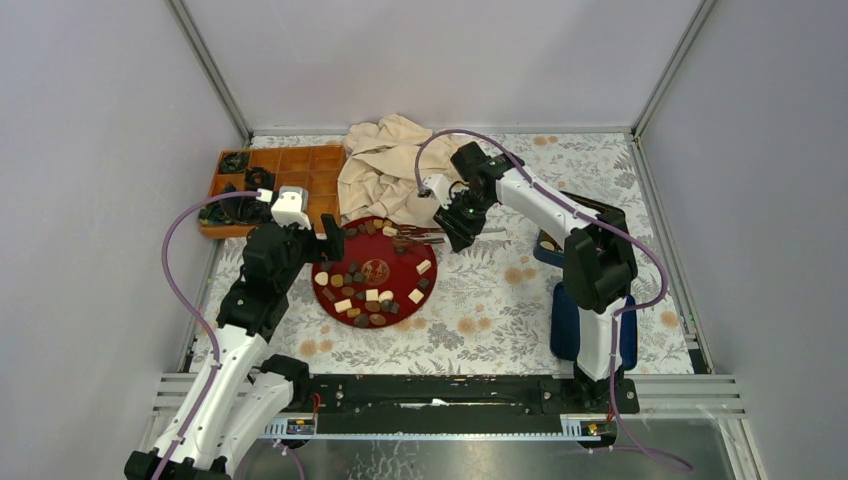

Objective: Pack the chocolate
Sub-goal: Pick up the fake chocolate from the plate.

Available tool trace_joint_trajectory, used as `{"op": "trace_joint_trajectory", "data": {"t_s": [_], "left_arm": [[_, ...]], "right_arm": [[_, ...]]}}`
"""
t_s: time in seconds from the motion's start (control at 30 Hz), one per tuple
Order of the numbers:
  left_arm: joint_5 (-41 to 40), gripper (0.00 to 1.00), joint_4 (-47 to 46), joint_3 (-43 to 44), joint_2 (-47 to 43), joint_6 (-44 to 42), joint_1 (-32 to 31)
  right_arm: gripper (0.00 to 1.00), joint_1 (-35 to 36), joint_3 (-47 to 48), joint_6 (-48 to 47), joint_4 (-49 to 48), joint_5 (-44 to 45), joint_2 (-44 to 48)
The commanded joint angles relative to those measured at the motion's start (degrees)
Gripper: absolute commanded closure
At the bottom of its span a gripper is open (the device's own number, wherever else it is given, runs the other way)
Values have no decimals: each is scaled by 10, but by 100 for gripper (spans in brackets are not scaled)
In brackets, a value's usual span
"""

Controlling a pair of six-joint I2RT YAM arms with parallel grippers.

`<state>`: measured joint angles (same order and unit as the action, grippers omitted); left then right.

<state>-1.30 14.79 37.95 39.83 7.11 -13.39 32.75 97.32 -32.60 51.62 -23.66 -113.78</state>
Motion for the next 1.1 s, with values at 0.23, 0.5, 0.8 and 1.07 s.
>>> {"op": "trace_joint_trajectory", "data": {"t_s": [0.23,0.5,0.8,1.07], "left_arm": [[-3,2,-30,-5,-7,-6,5],[-2,2,-30,-5,-7,-6,5],[-2,2,-30,-5,-6,-6,5],[-2,2,-31,-5,-6,-6,5]], "right_arm": [[53,26,3,8,6,16,-11],[53,37,-5,8,-5,58,-11],[54,48,-9,10,-5,67,-14],[82,49,-6,10,-2,52,1]]}}
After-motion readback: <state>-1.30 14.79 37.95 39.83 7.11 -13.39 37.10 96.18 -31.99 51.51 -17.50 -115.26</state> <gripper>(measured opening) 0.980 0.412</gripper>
